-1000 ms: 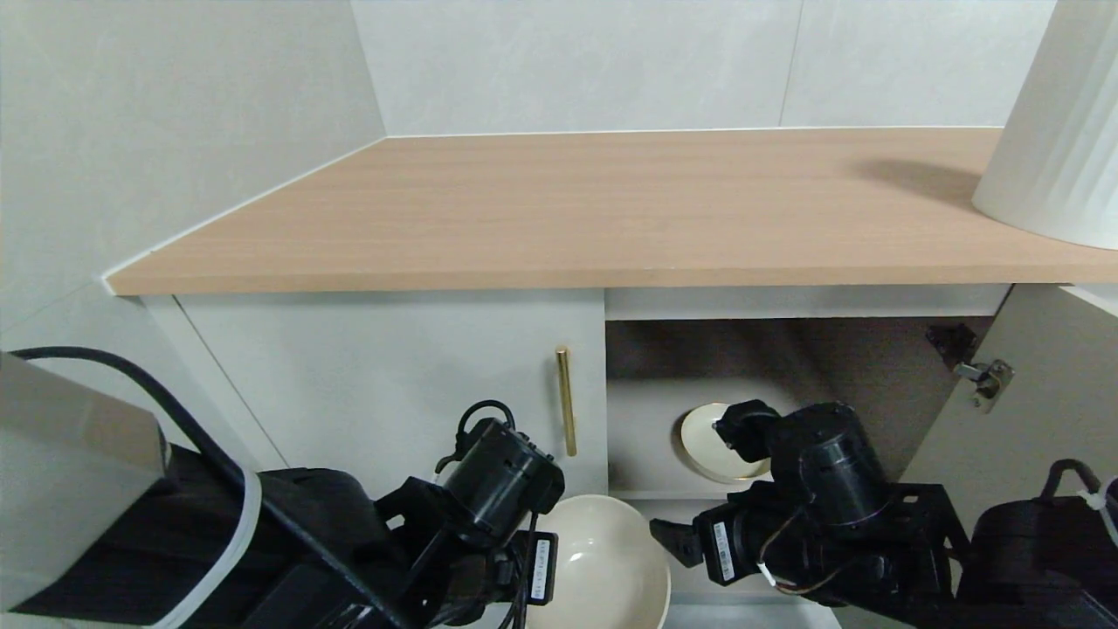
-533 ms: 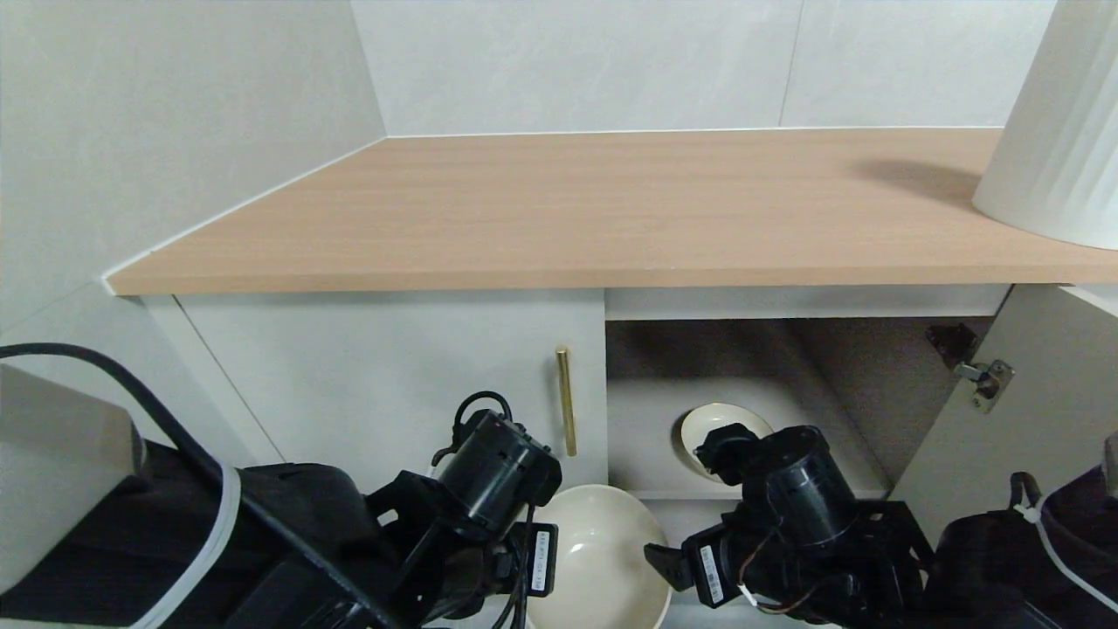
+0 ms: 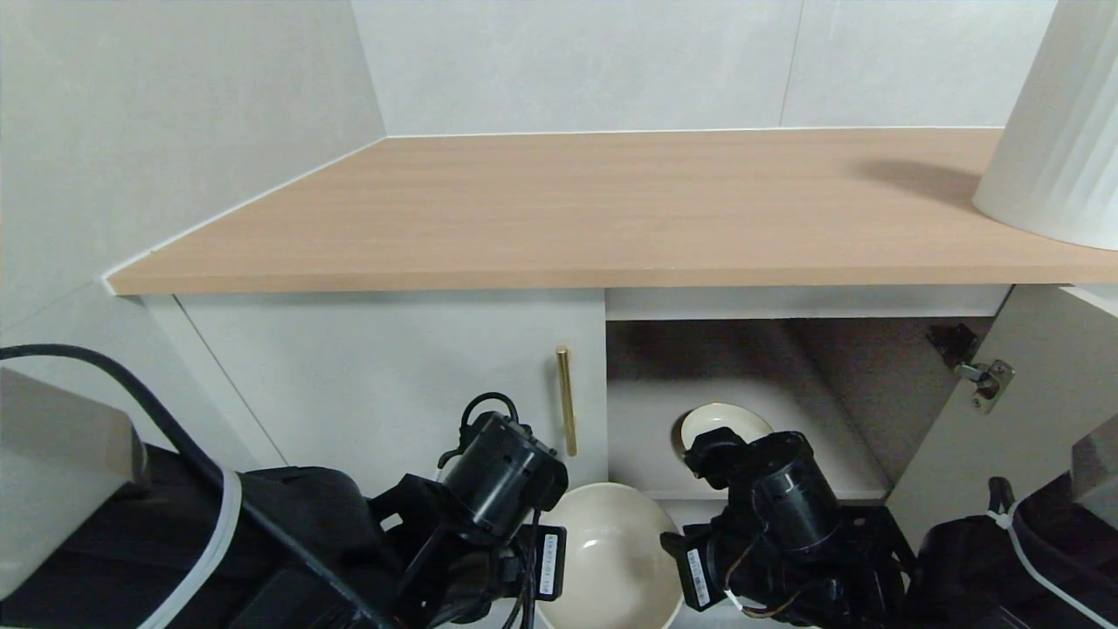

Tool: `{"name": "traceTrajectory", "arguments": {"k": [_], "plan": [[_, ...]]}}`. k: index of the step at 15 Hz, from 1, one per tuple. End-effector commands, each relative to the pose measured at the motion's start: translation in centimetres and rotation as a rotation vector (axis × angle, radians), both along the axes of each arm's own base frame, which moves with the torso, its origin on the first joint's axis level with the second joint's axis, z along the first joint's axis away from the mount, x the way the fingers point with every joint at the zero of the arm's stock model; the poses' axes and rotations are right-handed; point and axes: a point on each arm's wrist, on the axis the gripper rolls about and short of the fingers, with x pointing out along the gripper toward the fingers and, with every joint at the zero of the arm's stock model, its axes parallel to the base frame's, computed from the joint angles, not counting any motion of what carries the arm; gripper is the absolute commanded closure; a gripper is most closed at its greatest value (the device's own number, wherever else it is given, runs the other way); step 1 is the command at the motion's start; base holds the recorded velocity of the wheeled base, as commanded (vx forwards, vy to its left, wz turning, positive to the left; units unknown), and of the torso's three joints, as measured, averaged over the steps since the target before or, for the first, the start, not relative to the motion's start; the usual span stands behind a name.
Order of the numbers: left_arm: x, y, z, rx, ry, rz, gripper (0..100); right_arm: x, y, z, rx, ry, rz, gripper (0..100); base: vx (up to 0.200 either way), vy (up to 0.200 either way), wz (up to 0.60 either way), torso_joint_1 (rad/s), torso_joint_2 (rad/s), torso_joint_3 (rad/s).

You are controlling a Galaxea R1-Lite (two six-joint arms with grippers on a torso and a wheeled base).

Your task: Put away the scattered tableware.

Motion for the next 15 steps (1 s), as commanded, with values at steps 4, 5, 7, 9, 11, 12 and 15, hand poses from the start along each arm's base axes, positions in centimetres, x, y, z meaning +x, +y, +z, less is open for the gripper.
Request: {"name": "traceTrajectory", "arguments": {"k": [4, 5, 7, 9, 11, 12, 15], "plan": [[0.0, 0.07, -0.08, 0.009, 0.004, 0.004, 100, 0.02, -0.07, -0.24, -0.012, 0.006, -0.007, 100, 0.0, 0.0, 0.0, 0.0, 0.0, 0.0], [0.0, 0.07, -0.08, 0.009, 0.004, 0.004, 100, 0.03, -0.07, -0.29, -0.013, 0.007, -0.007, 100, 0.0, 0.0, 0.0, 0.0, 0.0, 0.0], [-0.03, 0.11, -0.12, 0.013, 0.005, 0.004, 100, 0.03, -0.07, -0.29, -0.013, 0.007, -0.007, 100, 0.0, 0.0, 0.0, 0.0, 0.0, 0.0], [-0.03, 0.12, -0.07, 0.014, 0.001, 0.007, 100, 0.04, -0.05, -0.39, -0.016, 0.008, -0.006, 100, 0.0, 0.0, 0.0, 0.0, 0.0, 0.0], [-0.03, 0.16, -0.15, 0.024, -0.004, 0.013, 100, 0.05, -0.04, -0.43, -0.017, 0.009, -0.006, 100, 0.0, 0.0, 0.0, 0.0, 0.0, 0.0], [-0.01, 0.14, -0.11, 0.023, -0.005, 0.013, 0, 0.05, -0.04, -0.43, -0.016, 0.01, -0.007, 100, 0.0, 0.0, 0.0, 0.0, 0.0, 0.0], [0.01, 0.12, -0.08, 0.022, -0.006, 0.013, 0, 0.05, -0.04, -0.48, -0.018, 0.01, -0.006, 100, 0.0, 0.0, 0.0, 0.0, 0.0, 0.0]]}}
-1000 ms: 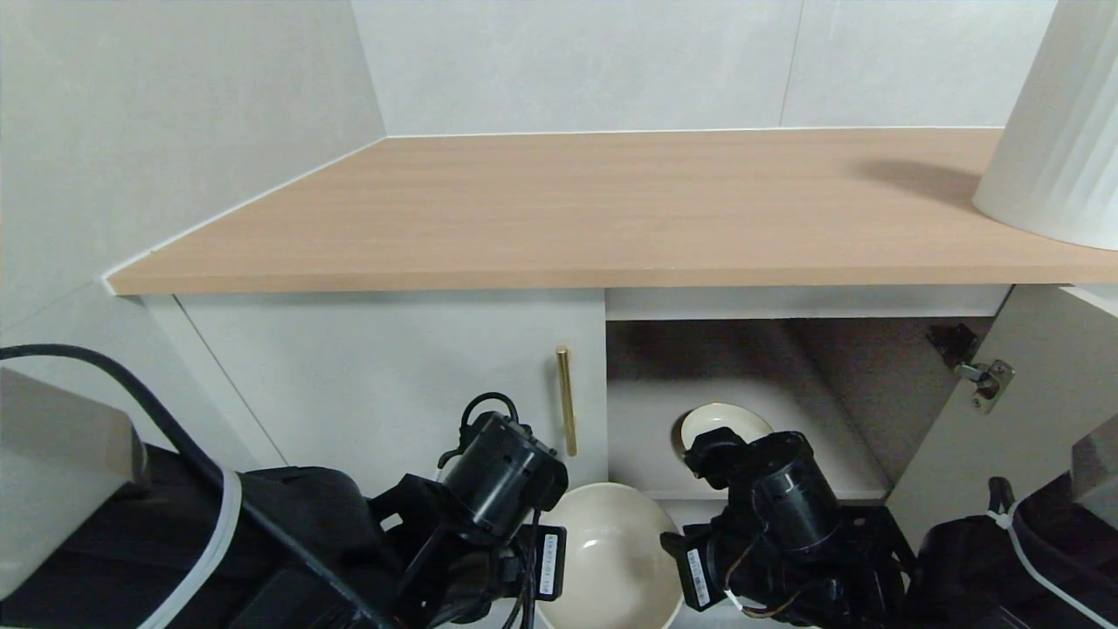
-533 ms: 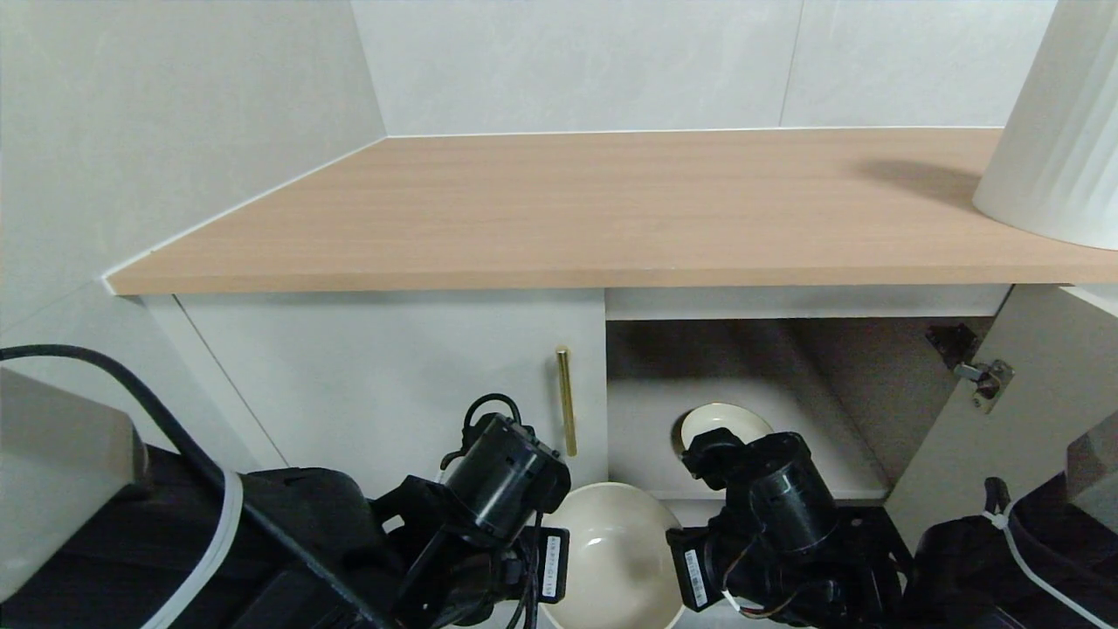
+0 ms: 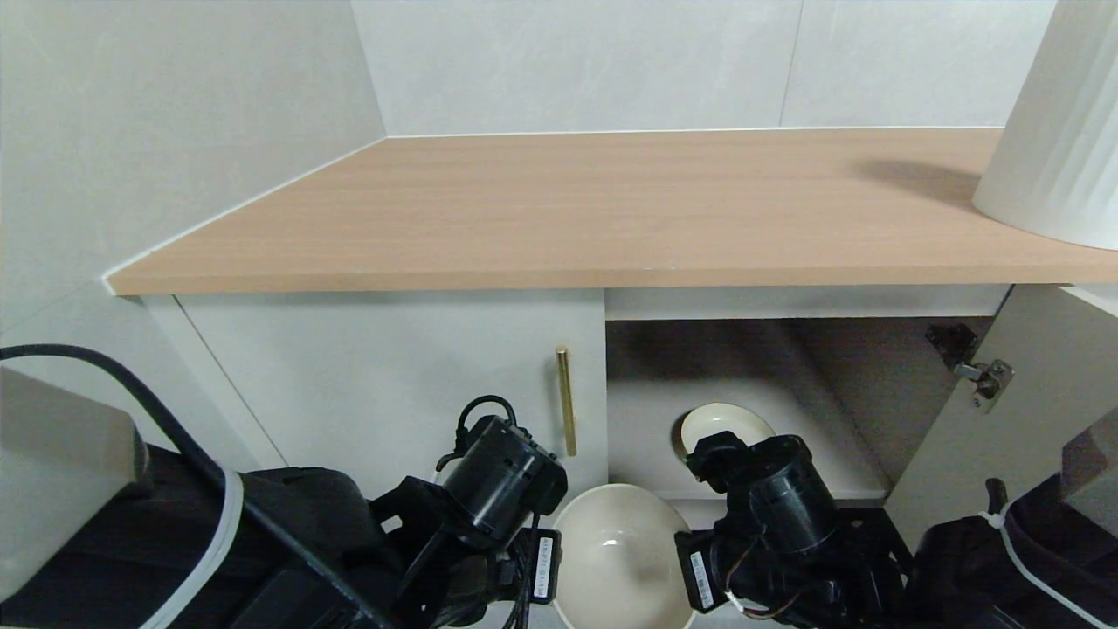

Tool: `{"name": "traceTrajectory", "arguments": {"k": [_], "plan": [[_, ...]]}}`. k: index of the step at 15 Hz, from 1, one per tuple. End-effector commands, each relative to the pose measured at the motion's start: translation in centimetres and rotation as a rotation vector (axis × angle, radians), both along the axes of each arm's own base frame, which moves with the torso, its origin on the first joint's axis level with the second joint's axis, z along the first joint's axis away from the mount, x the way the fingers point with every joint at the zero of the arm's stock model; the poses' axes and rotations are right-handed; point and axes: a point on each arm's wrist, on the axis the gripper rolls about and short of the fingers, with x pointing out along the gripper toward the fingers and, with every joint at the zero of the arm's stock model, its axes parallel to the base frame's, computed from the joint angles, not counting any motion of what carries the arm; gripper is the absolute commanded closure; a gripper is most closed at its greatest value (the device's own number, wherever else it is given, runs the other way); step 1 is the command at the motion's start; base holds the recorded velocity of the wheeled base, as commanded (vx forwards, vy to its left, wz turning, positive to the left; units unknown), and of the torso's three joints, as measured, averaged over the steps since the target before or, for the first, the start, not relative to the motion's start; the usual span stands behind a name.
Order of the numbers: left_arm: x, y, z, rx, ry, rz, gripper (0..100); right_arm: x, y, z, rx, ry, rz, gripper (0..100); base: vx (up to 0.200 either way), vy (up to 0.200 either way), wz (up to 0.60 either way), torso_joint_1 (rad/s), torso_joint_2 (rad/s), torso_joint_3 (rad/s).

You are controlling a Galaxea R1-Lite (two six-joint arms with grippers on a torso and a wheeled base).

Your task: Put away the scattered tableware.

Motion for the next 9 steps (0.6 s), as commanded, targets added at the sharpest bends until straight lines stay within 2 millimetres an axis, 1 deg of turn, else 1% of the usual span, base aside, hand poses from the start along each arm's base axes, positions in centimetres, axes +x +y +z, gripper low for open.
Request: {"name": "traceTrajectory", "arguments": {"k": [1, 4, 6, 9], "plan": [[0.1, -0.2, 0.1, -0.015, -0.005, -0.005, 0, 0.0, 0.2, 0.0, 0.009, -0.001, 0.009, 100, 0.0, 0.0, 0.0, 0.0, 0.0, 0.0], [0.0, -0.1, 0.3, -0.02, -0.012, -0.005, 0, 0.1, 0.1, -0.4, -0.002, 0.009, 0.003, 100, 0.0, 0.0, 0.0, 0.0, 0.0, 0.0], [0.0, 0.0, 0.9, -0.015, -0.042, 0.011, 0, 0.6, -0.3, -0.8, -0.012, 0.017, -0.016, 100, 0.0, 0.0, 0.0, 0.0, 0.0, 0.0], [-0.2, 0.2, 1.4, -0.022, -0.061, 0.018, 0, 1.8, -1.7, -0.8, -0.034, -0.003, -0.106, 100, 0.0, 0.0, 0.0, 0.0, 0.0, 0.0]]}}
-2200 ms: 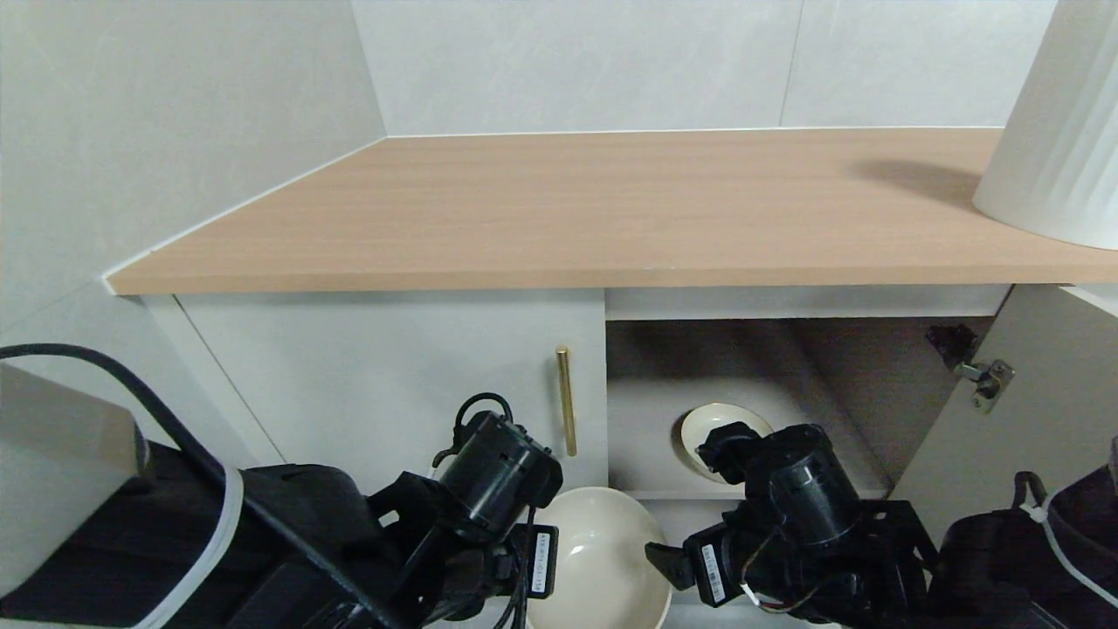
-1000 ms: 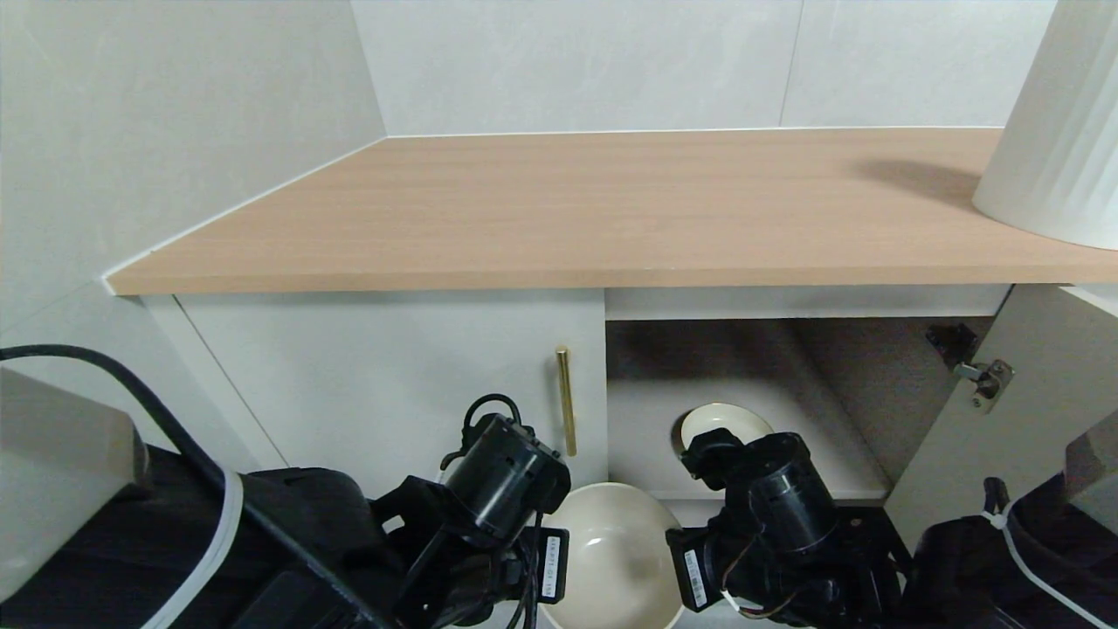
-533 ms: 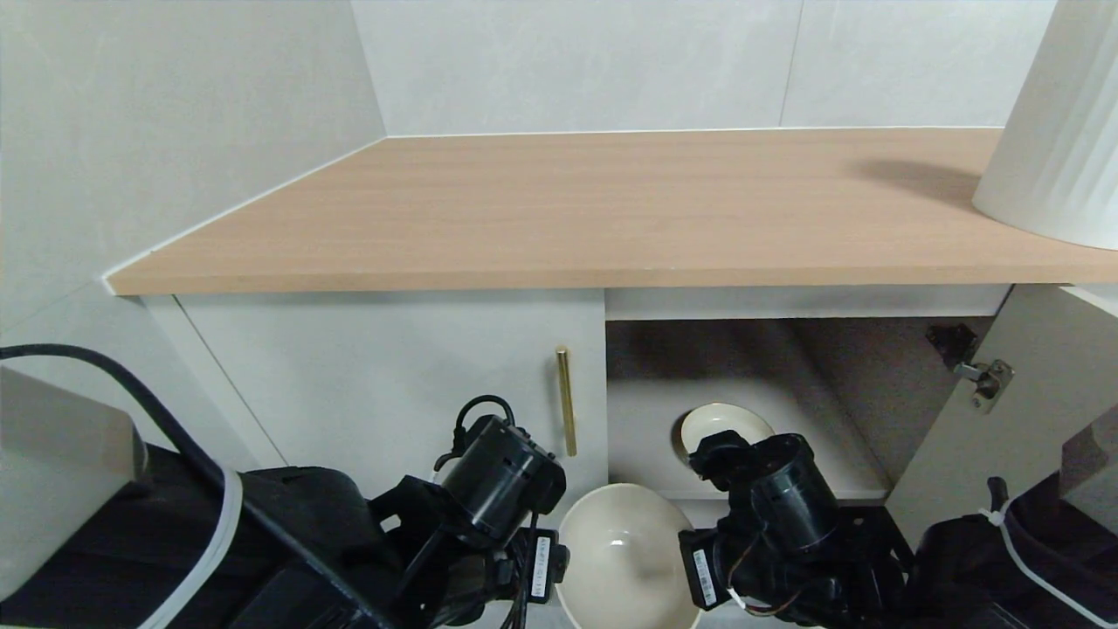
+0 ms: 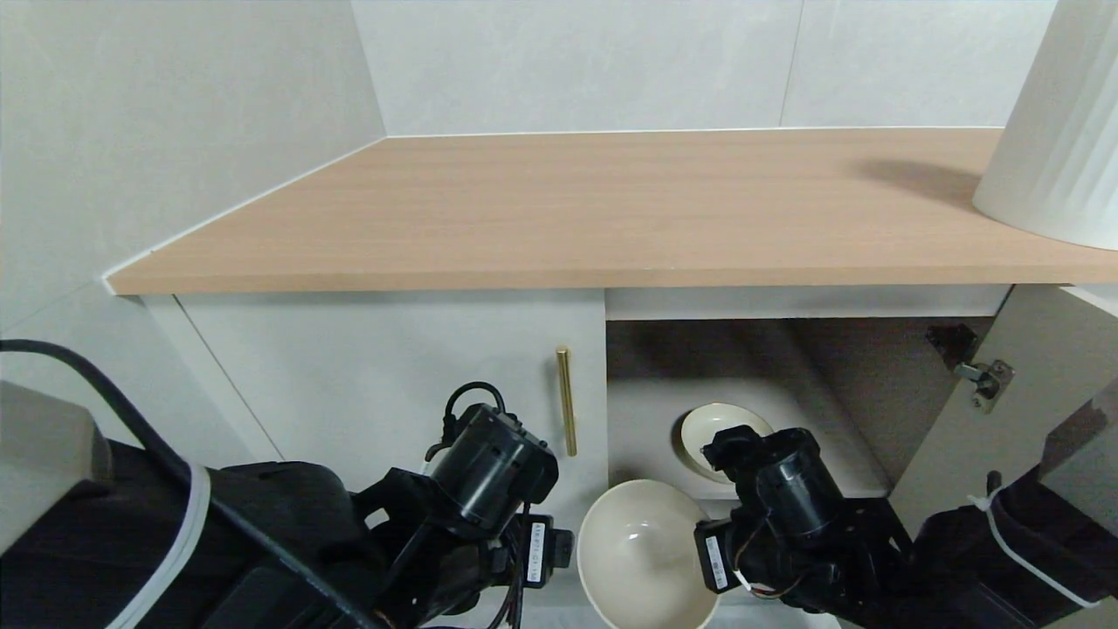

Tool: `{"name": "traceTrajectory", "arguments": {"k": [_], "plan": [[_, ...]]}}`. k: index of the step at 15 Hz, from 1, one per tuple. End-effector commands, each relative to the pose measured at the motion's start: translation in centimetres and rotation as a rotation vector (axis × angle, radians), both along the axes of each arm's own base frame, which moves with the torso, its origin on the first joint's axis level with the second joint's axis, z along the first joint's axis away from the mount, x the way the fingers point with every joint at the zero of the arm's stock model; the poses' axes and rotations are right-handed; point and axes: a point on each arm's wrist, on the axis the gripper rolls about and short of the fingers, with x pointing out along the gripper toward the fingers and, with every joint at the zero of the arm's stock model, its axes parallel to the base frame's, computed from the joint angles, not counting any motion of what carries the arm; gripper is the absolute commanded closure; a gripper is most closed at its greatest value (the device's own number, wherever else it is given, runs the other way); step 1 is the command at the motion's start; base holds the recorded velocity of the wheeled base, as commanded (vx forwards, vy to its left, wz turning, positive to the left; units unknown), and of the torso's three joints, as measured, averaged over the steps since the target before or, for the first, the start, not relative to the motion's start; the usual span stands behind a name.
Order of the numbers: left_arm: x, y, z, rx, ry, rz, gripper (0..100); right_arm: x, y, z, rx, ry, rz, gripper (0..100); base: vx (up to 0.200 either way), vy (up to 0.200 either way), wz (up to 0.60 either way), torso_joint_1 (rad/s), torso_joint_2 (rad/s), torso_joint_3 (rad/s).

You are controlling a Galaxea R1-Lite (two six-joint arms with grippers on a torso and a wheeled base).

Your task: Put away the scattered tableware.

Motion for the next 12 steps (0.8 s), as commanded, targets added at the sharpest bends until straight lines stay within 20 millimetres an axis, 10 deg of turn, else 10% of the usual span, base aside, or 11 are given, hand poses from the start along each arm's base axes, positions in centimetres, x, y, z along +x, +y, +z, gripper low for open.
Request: {"name": "traceTrajectory", "arguments": {"k": [1, 7, 12], "plan": [[-0.1, 0.1, 0.4, -0.011, -0.012, 0.001, 0, 1.2, -1.2, 0.3, 0.013, -0.011, -0.058, 100, 0.0, 0.0, 0.0, 0.0, 0.0, 0.0], [-0.3, 0.1, 0.8, -0.012, -0.028, 0.004, 0, 5.6, -5.1, 4.2, 0.226, -0.092, -0.33, 100, 0.0, 0.0, 0.0, 0.0, 0.0, 0.0], [-0.3, 0.1, 0.8, -0.012, -0.028, 0.004, 0, 9.1, -6.7, 2.9, 0.215, -0.119, -0.513, 100, 0.0, 0.0, 0.0, 0.0, 0.0, 0.0]]}}
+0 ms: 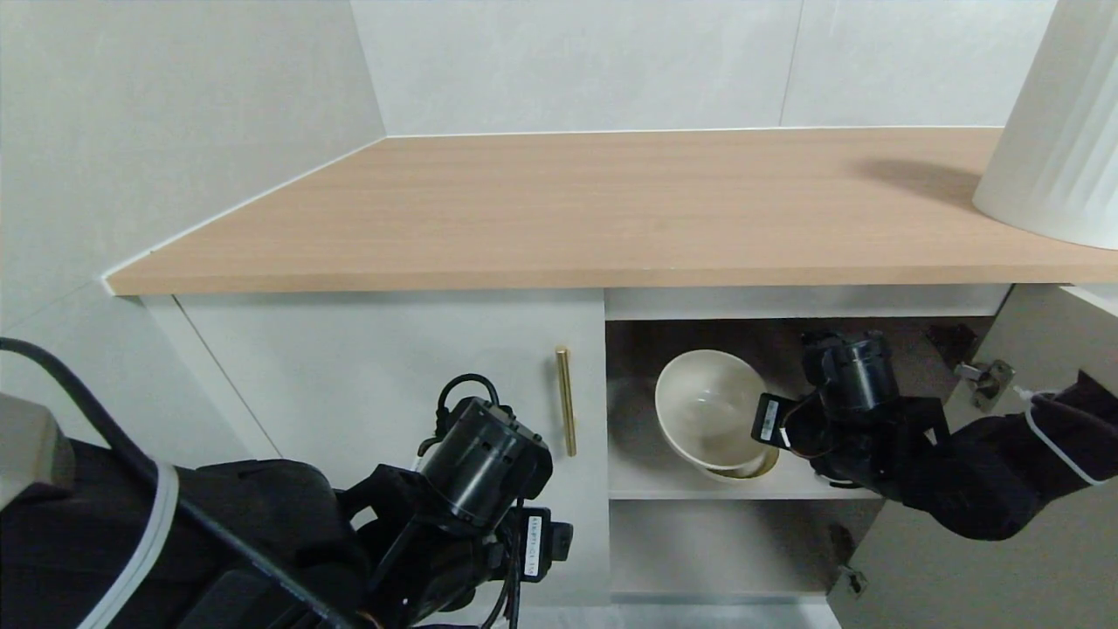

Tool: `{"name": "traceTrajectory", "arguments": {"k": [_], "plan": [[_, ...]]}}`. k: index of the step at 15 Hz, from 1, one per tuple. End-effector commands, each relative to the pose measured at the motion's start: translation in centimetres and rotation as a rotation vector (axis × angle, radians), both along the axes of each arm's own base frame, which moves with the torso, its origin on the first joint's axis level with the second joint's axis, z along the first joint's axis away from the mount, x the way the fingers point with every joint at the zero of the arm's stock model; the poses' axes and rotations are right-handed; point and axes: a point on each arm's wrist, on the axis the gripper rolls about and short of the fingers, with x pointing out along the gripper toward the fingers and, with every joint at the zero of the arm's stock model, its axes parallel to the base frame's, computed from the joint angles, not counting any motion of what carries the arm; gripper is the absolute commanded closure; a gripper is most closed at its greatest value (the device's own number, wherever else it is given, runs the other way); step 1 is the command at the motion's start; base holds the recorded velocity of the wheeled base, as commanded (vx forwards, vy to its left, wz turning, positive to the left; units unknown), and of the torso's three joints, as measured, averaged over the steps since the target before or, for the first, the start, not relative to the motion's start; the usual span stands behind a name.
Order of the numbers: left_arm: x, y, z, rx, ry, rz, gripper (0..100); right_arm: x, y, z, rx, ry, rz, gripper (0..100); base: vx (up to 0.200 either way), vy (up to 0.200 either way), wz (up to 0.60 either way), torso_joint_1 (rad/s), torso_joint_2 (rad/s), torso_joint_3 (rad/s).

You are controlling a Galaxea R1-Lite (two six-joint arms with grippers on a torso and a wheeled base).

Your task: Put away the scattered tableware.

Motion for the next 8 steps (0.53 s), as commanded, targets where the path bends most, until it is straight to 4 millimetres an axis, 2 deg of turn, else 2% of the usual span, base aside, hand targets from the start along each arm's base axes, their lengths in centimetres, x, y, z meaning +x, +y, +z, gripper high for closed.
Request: {"name": "traceTrajectory", "arguments": {"k": [1, 8], "plan": [[0.0, 0.0, 0.0, 0.001, 0.001, 0.001, 0, 1.4, -0.6, -1.7, -0.027, 0.03, -0.049, 100, 0.0, 0.0, 0.0, 0.0, 0.0, 0.0], [0.0, 0.0, -0.1, 0.004, 0.003, 0.001, 0, 2.9, -1.3, -3.8, -0.067, 0.066, -0.105, 100, 0.0, 0.0, 0.0, 0.0, 0.0, 0.0]]}}
